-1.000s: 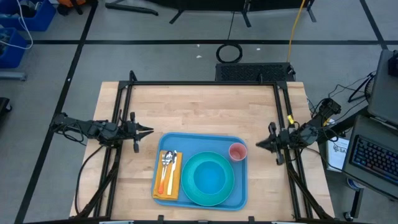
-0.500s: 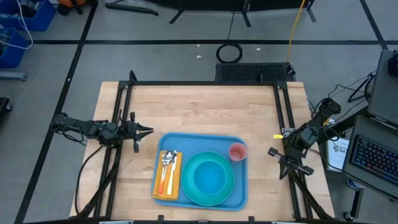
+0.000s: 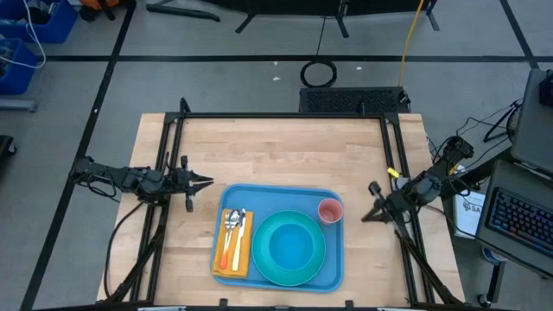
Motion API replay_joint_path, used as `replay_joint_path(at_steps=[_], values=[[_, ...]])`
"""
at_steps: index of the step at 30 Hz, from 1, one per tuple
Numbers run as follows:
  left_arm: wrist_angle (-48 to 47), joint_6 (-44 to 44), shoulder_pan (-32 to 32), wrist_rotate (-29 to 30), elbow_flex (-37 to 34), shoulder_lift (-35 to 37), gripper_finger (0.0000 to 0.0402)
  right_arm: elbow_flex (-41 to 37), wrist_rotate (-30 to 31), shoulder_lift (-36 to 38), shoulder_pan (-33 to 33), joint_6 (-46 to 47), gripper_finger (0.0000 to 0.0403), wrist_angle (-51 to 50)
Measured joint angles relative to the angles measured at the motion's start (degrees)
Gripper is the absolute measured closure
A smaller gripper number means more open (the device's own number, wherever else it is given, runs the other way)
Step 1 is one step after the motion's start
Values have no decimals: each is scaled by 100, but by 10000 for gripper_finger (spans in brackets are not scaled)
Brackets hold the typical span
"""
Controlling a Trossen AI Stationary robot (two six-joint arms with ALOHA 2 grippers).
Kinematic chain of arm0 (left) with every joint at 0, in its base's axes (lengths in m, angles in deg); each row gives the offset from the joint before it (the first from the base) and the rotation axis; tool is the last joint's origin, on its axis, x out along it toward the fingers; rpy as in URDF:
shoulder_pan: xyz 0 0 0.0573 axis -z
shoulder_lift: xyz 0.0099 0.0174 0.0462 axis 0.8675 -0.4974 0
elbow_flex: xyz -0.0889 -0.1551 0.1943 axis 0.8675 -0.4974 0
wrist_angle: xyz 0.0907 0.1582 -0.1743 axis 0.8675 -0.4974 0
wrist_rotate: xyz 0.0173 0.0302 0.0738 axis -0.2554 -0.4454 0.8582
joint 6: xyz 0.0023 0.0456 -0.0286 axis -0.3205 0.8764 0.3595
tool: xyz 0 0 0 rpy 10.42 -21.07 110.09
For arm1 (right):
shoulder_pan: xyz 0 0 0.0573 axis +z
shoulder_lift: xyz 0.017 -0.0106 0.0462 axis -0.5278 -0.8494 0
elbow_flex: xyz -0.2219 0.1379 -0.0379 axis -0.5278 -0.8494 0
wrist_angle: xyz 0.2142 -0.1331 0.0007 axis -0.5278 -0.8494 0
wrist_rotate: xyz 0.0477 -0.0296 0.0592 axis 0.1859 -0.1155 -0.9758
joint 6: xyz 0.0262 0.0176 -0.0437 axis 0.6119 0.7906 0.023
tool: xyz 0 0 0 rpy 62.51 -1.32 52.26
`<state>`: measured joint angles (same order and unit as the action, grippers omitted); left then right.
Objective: Set up tray
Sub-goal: Return to Home Position
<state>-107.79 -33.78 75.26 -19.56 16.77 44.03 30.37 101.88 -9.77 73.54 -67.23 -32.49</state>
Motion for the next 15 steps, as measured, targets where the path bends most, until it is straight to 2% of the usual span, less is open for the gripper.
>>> replay_joint_path(at_steps=[3, 15], values=[[0, 0, 0, 0, 0, -2, 355, 0, 469, -2, 1, 0, 403, -2], [-2, 0, 0, 0, 0, -1, 355, 0, 438, -1, 1, 0, 403, 0]])
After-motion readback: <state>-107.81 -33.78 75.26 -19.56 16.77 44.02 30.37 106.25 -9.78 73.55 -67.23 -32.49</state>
